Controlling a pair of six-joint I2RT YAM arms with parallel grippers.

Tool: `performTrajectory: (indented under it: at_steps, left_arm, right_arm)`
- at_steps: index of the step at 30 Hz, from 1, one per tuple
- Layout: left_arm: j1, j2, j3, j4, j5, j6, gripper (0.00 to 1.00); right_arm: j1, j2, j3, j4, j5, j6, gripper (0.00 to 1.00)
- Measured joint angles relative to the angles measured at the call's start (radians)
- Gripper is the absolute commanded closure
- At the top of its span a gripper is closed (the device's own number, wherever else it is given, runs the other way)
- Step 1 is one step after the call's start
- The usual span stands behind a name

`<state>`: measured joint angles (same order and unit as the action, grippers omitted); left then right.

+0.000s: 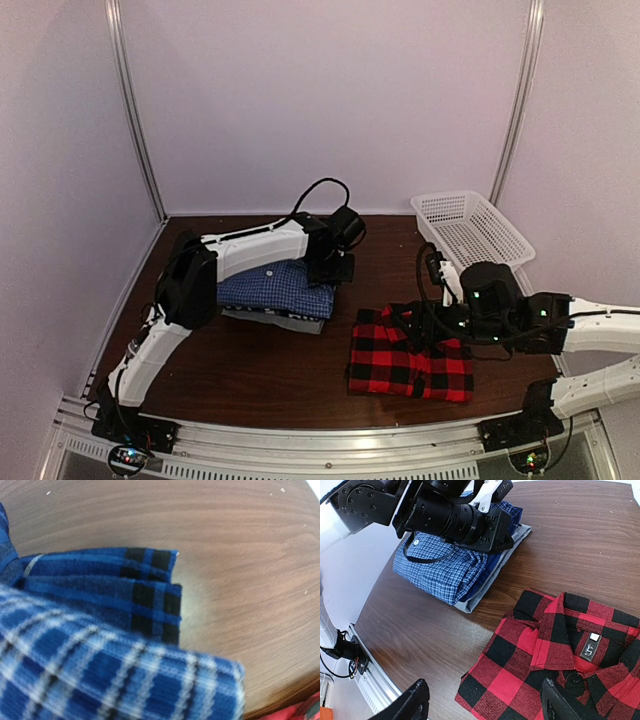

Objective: Fold and stack the long sleeve shirts
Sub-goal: Move the square-folded shirt to the center of the board, then pick up the square-folded shirt from the center of the board.

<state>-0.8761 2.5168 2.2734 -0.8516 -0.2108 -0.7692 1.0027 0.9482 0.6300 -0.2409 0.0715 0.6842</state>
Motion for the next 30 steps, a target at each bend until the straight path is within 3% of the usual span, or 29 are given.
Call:
performTrajectory:
  at_steps: [2, 8, 13, 17, 26, 30]
  left_arm:
    - [0.007, 0.015, 0.019, 0.03, 0.022, 0.001, 1.0]
    - [0.02, 0.04, 0.069, 0.118, 0.113, 0.026, 0.67]
    - [0.018, 0.017, 0.096, 0.195, 0.21, 0.054, 0.58]
    - [0.015, -0.056, 0.052, 0.231, 0.262, 0.076, 0.57]
    - [0.041, -0.413, -0.263, 0.301, 0.241, 0.087, 0.83]
    - [0.071, -0.441, -0.336, 0.305, 0.22, 0.089, 0.87]
  right_arm:
    - [0.0, 0.002, 0.0, 0.0, 0.003, 0.003, 0.21]
    - [0.0, 0.023, 0.0, -0.004, 0.016, 0.019, 0.19]
    - [-0.001, 0.024, 0.0, -0.028, 0.042, 0.039, 0.19]
    - [-0.005, 0.024, 0.0, -0.055, 0.062, 0.056, 0.19]
    - [-0.012, 0.036, 0.002, -0.085, 0.086, 0.089, 0.18]
    - [-0.012, 0.058, 0.005, -0.086, 0.087, 0.101, 0.18]
